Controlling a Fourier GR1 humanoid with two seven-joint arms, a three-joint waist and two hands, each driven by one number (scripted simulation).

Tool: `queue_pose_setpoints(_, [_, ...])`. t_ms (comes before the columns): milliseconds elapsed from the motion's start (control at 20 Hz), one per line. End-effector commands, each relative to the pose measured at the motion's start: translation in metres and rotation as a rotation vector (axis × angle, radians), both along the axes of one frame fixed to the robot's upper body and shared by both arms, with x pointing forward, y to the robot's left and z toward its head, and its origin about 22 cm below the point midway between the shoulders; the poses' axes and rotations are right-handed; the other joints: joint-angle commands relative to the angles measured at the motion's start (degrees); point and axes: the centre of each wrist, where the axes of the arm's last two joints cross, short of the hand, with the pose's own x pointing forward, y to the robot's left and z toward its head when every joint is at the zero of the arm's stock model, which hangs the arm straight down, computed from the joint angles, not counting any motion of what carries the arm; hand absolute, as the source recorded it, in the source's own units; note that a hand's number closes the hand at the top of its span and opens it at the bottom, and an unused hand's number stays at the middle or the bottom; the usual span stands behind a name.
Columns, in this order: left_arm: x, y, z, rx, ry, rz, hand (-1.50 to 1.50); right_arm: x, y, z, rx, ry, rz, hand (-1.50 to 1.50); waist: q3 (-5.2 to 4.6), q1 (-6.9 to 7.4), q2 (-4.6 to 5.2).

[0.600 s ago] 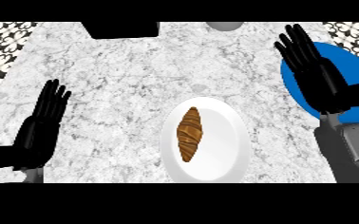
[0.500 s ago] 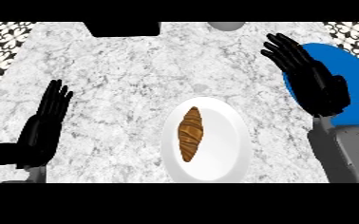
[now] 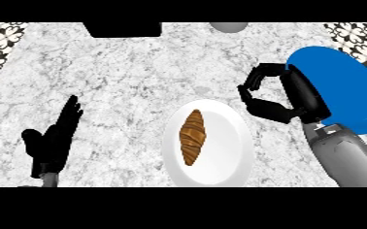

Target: Pick the croissant from the plate and place it in the plate

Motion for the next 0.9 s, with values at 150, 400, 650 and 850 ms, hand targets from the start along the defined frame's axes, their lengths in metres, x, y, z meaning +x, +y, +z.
queue_pose_setpoints(150, [0.002,-0.018,-0.002,0.009,0.066,0.008,0.0,-0.055,0.058,-0.095,0.492,0.062,-0.159,-1.5,1.15,0.98,1.38])
queue_pose_setpoints(400, [0.028,-0.035,0.014,0.038,0.078,0.002,0.0,-0.077,0.05,-0.138,0.184,0.041,0.134,-1.5,0.69,1.44,0.95])
queue_pose_setpoints(650, [0.018,-0.038,0.008,0.021,0.095,-0.015,0.0,-0.049,0.04,-0.102,-0.189,-0.015,0.053,-1.5,0.53,1.54,0.57])
queue_pose_setpoints(850, [0.008,-0.05,-0.004,0.041,0.088,0.011,0.0,-0.043,0.051,-0.074,-0.351,0.008,0.032,-1.5,0.54,1.58,0.6])
